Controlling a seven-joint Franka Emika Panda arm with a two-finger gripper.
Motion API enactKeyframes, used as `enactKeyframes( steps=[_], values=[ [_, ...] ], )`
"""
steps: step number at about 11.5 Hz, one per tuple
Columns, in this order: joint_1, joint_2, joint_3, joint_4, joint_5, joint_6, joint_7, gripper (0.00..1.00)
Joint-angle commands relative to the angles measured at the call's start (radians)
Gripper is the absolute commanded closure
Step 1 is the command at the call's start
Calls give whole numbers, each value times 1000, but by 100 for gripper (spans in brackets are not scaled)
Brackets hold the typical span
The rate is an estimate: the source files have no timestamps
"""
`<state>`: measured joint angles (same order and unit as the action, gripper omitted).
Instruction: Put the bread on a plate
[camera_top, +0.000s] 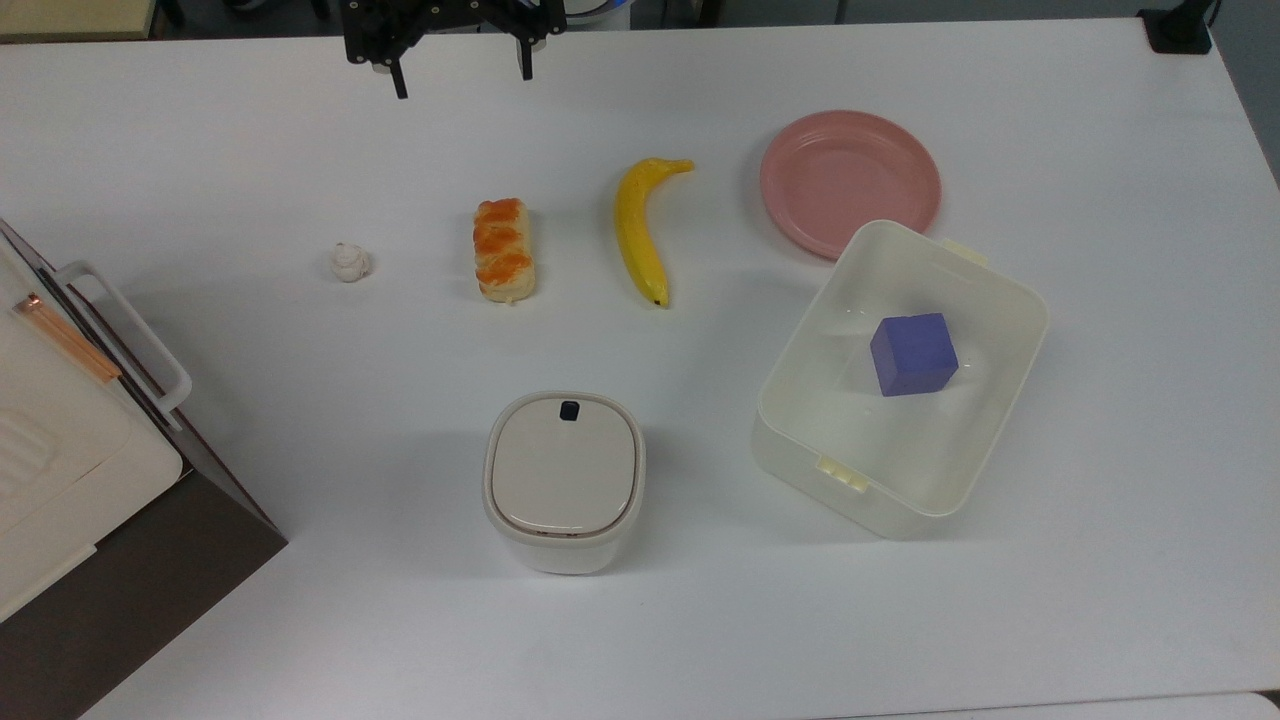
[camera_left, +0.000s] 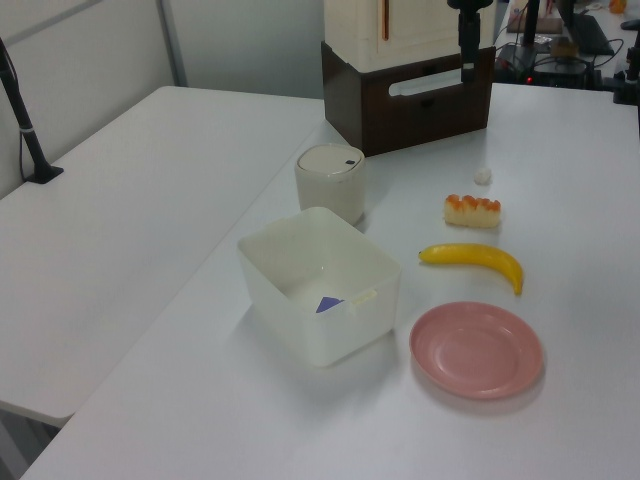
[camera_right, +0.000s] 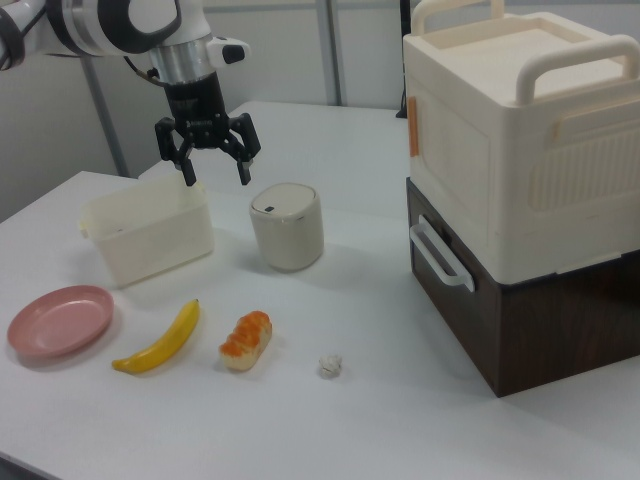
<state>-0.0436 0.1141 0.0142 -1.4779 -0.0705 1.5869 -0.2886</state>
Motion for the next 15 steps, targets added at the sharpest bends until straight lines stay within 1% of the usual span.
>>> enactKeyframes(
  steps=[1,4,5,11,12,14,15],
  values=[
    [5,-19,1,-10,12,-10,48,0],
    [1,-19,1,-16,24,25,52,0],
    [-1,-17,0,-18,44,33,51,0],
    [-2,-30,0,-64,49,41,49,0],
    [-2,-57,0,-111,49,65,49,0],
    [-2,-144,0,-263,54,161,51,0],
    [-5,-161,0,-297,57,182,51,0]
  ],
)
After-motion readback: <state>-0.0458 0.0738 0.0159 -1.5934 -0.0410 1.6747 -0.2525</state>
